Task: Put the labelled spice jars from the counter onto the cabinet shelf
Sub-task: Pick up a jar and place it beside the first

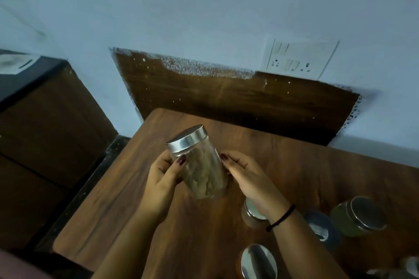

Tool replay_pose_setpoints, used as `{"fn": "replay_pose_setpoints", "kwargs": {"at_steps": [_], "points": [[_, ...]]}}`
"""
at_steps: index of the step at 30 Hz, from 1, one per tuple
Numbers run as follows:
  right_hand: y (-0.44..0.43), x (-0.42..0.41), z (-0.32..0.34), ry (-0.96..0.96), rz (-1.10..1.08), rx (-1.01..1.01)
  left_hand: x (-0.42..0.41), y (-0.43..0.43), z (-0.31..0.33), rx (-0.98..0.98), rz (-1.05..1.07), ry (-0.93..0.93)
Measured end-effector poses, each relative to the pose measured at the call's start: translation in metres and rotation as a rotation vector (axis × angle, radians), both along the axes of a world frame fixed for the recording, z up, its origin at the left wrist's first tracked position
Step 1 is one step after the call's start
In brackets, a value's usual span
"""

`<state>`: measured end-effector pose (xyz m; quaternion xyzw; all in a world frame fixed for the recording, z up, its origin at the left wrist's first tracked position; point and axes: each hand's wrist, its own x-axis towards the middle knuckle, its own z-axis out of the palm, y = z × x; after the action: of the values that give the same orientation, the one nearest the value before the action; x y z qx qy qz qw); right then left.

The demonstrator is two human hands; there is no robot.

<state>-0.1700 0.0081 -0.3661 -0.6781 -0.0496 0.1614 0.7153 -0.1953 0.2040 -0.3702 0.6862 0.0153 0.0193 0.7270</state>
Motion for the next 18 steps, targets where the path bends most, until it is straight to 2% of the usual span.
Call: {"fn": "replay_pose_setpoints", "kwargs": {"at_steps": [13, 18], "points": [[-0.012, 0.004, 0.050, -0.208, -0.017, 0.090, 0.025, -0.029, 0.065, 0.008, -0.067, -0.179], [-0.016, 0.008, 0.056, -0.209, -0.076, 0.196, 0.028, -0.039, 0.073, -0.138, -0.125, -0.125]]}}
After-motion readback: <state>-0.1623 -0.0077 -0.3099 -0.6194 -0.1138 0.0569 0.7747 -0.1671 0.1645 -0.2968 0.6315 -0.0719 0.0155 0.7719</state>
